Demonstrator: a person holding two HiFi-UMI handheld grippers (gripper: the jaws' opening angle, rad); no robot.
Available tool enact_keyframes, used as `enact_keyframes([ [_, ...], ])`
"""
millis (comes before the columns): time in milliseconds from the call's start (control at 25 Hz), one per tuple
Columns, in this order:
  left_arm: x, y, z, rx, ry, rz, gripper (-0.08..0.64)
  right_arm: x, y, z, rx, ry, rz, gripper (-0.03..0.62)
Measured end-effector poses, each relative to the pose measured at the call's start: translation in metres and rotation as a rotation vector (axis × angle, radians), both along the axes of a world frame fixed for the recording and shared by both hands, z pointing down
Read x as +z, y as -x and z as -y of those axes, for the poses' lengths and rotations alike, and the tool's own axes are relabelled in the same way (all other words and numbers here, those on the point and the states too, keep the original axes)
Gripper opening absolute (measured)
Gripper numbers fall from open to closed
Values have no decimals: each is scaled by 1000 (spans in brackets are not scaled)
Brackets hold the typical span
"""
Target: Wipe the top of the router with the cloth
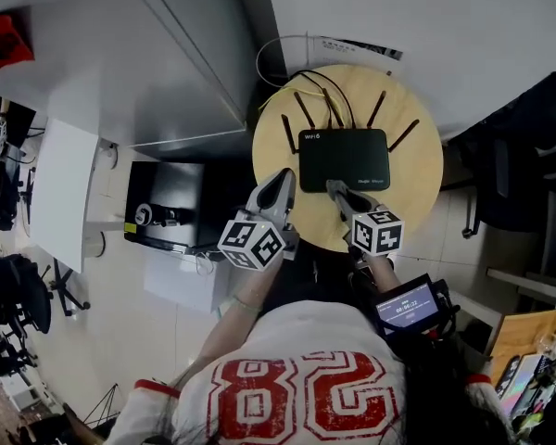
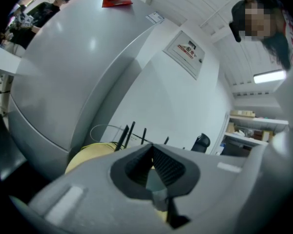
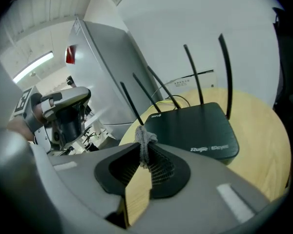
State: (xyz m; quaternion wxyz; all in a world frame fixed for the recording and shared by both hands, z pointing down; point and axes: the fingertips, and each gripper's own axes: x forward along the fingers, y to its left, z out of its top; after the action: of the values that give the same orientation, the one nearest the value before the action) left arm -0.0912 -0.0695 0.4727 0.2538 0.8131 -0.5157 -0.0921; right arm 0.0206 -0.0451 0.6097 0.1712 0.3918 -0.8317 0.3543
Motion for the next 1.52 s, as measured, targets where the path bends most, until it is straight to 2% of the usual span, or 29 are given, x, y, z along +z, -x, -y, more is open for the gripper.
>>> enact_keyframes([
  [280,2,-42,-19,41,-3,12,-5,-13,-35,-17,46,-45,45,41],
  [520,1,-61,-47,91,-11,30,-5,-21,-46,-35,97,-75,74,41],
  [800,-1,-45,-76,142,-28,29,-5,-30,-32,-62,169,-104,76,41],
  [1000,-13,-27,-121,200,-51,-1,-5,-48,-8,-96,247,-150,82,41],
  [1160,-3,-2,-153,241,-33,15,-5,-53,13,-126,301,-161,84,41],
  [1280,2,11,-169,232,-9,-5,-5,-55,17,-144,321,-155,64,41],
  [1520,-10,11,-178,227,-44,-44,-5,-71,15,-151,319,-193,50,41],
])
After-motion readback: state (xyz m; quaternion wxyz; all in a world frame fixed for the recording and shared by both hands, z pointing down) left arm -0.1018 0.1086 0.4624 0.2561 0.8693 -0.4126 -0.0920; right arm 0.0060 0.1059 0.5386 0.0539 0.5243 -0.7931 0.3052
